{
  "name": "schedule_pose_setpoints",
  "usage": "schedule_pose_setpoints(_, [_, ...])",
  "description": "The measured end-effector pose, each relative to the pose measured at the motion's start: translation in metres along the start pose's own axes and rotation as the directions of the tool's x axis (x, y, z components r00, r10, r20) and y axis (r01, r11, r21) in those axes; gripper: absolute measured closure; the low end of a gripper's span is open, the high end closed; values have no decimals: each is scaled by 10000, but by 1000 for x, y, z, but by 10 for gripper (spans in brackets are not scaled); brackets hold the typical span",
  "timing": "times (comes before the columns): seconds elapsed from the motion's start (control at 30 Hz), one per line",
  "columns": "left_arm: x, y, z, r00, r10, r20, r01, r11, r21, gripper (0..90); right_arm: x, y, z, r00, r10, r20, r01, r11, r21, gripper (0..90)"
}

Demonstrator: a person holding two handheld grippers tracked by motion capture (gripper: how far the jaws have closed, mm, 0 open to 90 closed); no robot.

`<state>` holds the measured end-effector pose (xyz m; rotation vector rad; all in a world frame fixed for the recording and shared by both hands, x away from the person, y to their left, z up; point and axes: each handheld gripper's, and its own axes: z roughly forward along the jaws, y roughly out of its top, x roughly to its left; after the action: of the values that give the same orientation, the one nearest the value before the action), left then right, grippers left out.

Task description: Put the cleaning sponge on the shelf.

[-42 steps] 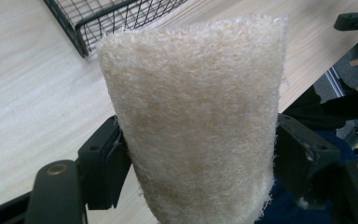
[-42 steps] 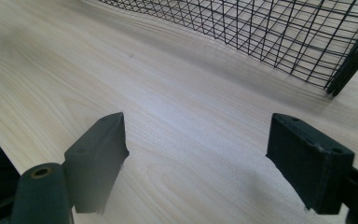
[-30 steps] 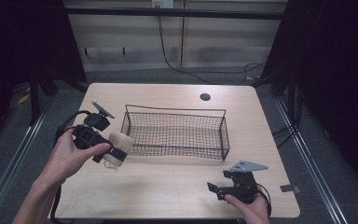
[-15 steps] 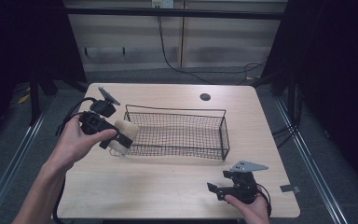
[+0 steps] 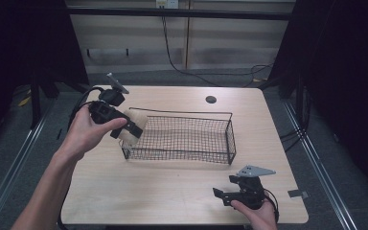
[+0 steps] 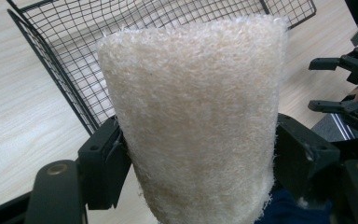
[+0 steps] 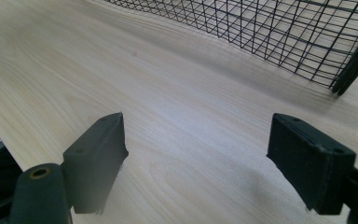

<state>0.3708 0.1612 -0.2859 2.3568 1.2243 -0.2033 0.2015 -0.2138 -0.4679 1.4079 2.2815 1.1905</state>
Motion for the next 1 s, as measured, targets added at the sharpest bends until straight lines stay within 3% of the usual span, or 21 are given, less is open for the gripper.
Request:
schedule_pose_setpoints(0.03, [0, 2, 2, 9999, -53, 124, 53, 10000, -15, 266, 0, 0, 0, 10000, 12, -12, -12, 10000, 4, 189])
schedule_pose_setpoints(0.13, [0, 7, 6, 9996, -263, -116, 262, 9996, -58, 266, 0, 0, 0, 10000, -3, -28, 3, 10000, -3, 189])
schedule_pose_setpoints(0.4, [2, 23, 10, 9970, -737, -242, 730, 9970, -264, 266, 0, 0, 0, 10000, 33, -6, -33, 10000, -35, 189])
schedule_pose_setpoints(0.5, [0, 29, 15, 9935, -976, -581, 963, 9950, -251, 266, 0, 0, -1, 10000, 33, -3, -33, 10000, -33, 189])
schedule_pose_setpoints(0.7, [1, 37, 24, 9887, -1368, -611, 1362, 9906, -135, 266, 0, 0, -1, 10000, 23, -29, -23, 10000, -26, 189])
schedule_pose_setpoints(0.87, [4, 40, 32, 9860, -1440, -844, 1442, 9895, -45, 266, 0, 0, 0, 10000, 21, -28, -21, 10000, -12, 189])
schedule_pose_setpoints(0.93, [6, 41, 37, 9808, -1626, -1080, 1621, 9867, -137, 266, 0, -1, 0, 10000, 20, -36, -20, 10000, -4, 189])
schedule_pose_setpoints(1.0, [7, 42, 39, 9811, -1588, -1106, 1589, 9873, -83, 266, 0, 0, 0, 10000, 29, -40, -29, 10000, 4, 189])
